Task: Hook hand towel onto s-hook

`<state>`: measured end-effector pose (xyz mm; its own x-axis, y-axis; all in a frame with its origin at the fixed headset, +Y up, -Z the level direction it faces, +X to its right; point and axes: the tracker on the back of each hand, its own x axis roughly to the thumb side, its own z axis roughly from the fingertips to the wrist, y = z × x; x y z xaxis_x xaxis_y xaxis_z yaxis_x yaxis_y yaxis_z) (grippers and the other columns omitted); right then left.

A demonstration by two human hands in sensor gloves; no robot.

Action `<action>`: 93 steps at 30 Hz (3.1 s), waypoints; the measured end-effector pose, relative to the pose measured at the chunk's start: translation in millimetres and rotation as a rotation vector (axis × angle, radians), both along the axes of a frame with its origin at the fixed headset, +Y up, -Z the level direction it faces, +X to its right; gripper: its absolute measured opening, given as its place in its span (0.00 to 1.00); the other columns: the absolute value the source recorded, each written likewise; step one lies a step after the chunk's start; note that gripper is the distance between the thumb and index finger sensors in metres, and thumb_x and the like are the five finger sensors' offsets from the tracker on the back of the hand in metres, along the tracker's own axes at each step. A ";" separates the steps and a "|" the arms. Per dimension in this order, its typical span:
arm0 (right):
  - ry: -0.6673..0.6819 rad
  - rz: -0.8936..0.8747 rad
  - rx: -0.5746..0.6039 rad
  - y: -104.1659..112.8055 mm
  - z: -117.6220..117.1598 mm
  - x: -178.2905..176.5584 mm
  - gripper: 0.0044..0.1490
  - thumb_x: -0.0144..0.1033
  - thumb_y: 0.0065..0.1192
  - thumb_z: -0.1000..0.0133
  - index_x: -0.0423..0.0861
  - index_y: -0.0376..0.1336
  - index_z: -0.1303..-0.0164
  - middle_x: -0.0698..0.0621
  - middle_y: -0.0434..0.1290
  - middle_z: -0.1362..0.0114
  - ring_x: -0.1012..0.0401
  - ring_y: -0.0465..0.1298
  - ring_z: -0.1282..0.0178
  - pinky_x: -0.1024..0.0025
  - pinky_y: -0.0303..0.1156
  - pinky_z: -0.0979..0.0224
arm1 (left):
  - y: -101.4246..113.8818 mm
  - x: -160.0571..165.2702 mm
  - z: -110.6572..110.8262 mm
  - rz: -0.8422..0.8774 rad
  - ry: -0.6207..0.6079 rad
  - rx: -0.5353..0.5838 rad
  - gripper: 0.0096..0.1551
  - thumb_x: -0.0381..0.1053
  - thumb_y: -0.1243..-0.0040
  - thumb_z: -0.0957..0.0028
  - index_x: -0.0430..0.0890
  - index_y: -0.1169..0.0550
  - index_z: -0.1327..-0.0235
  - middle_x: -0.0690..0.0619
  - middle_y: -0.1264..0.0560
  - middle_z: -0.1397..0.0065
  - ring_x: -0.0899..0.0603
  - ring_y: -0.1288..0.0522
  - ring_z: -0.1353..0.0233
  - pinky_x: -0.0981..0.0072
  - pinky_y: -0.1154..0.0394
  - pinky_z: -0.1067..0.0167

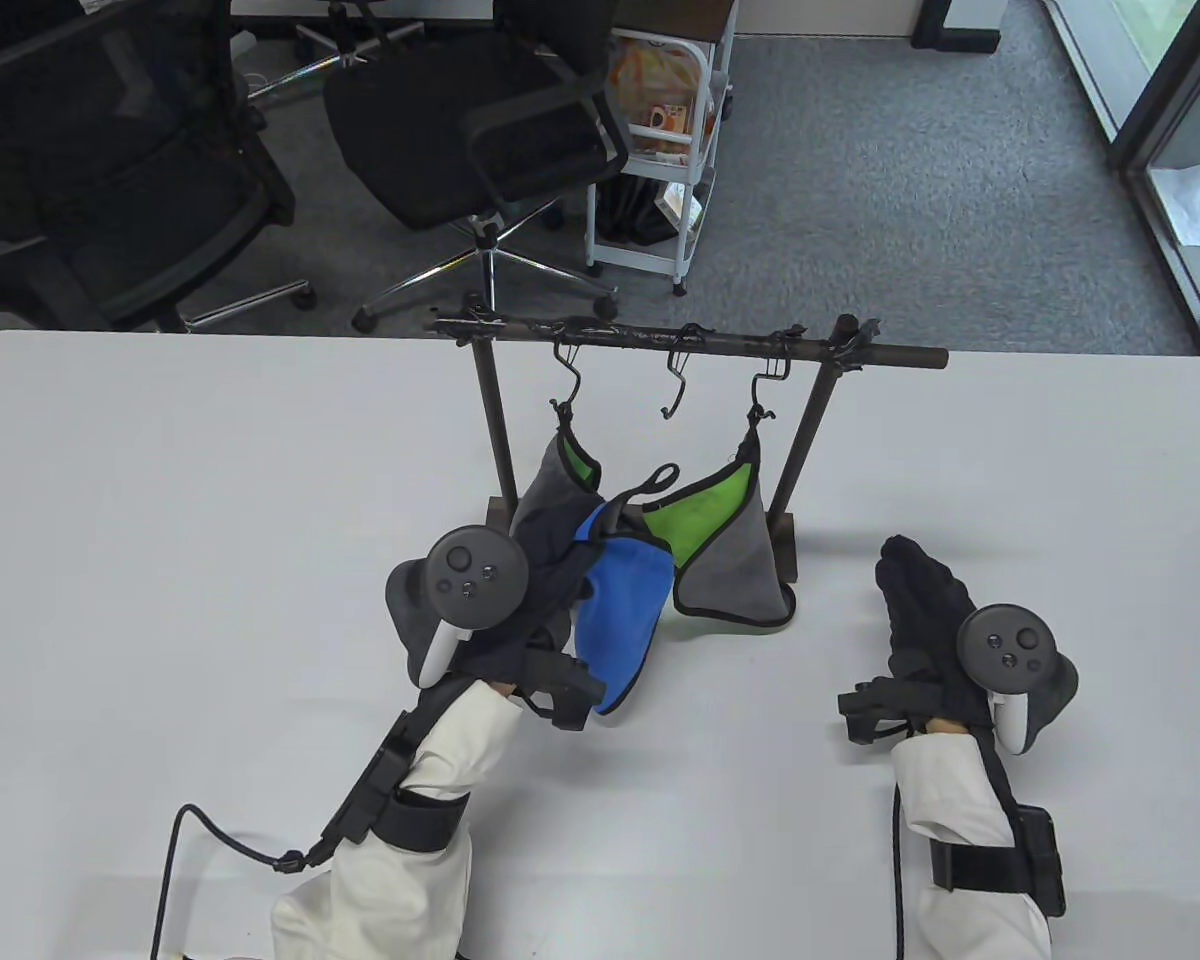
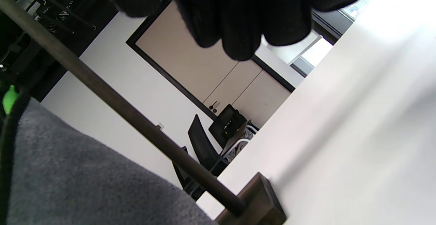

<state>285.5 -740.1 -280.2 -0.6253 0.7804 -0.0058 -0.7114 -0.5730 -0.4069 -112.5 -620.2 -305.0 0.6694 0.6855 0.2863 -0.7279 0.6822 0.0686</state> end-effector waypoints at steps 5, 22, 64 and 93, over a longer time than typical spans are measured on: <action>0.002 -0.006 0.000 -0.1 -0.1 0.8 0.34 0.45 0.50 0.36 0.37 0.63 0.26 0.33 0.70 0.29 0.37 0.64 0.28 0.34 0.56 0.26 | 9.7 5.0 -6.4 0.016 0.000 -0.008 0.24 0.48 0.40 0.43 0.48 0.20 0.35 0.45 0.19 0.34 0.52 0.13 0.43 0.84 0.11 0.56; -0.002 -0.035 0.005 0.2 0.6 3.4 0.34 0.45 0.50 0.36 0.37 0.63 0.26 0.33 0.70 0.29 0.37 0.64 0.28 0.34 0.56 0.27 | 4.8 14.9 -22.1 0.025 0.018 -0.059 0.24 0.51 0.42 0.42 0.47 0.20 0.35 0.44 0.19 0.35 0.51 0.13 0.44 0.83 0.12 0.56; -0.010 -0.039 0.000 -0.5 1.2 5.5 0.34 0.45 0.50 0.36 0.36 0.63 0.26 0.32 0.70 0.29 0.37 0.65 0.28 0.34 0.56 0.27 | -41.2 31.8 -42.9 -0.059 0.024 -0.161 0.25 0.51 0.42 0.43 0.46 0.20 0.35 0.44 0.19 0.35 0.49 0.13 0.45 0.79 0.12 0.57; 0.043 -0.009 0.028 8.9 0.4 -4.8 0.34 0.45 0.50 0.36 0.37 0.63 0.26 0.33 0.70 0.29 0.37 0.65 0.28 0.34 0.56 0.27 | 6.0 -19.9 14.8 -0.243 0.092 0.097 0.32 0.56 0.45 0.42 0.43 0.22 0.28 0.40 0.22 0.30 0.39 0.17 0.37 0.64 0.15 0.49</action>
<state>280.6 -731.3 -279.8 -0.6175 0.7854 0.0426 -0.7337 -0.5555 -0.3913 -132.5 -614.2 -290.2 0.8374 0.4734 0.2731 -0.5310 0.8232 0.2010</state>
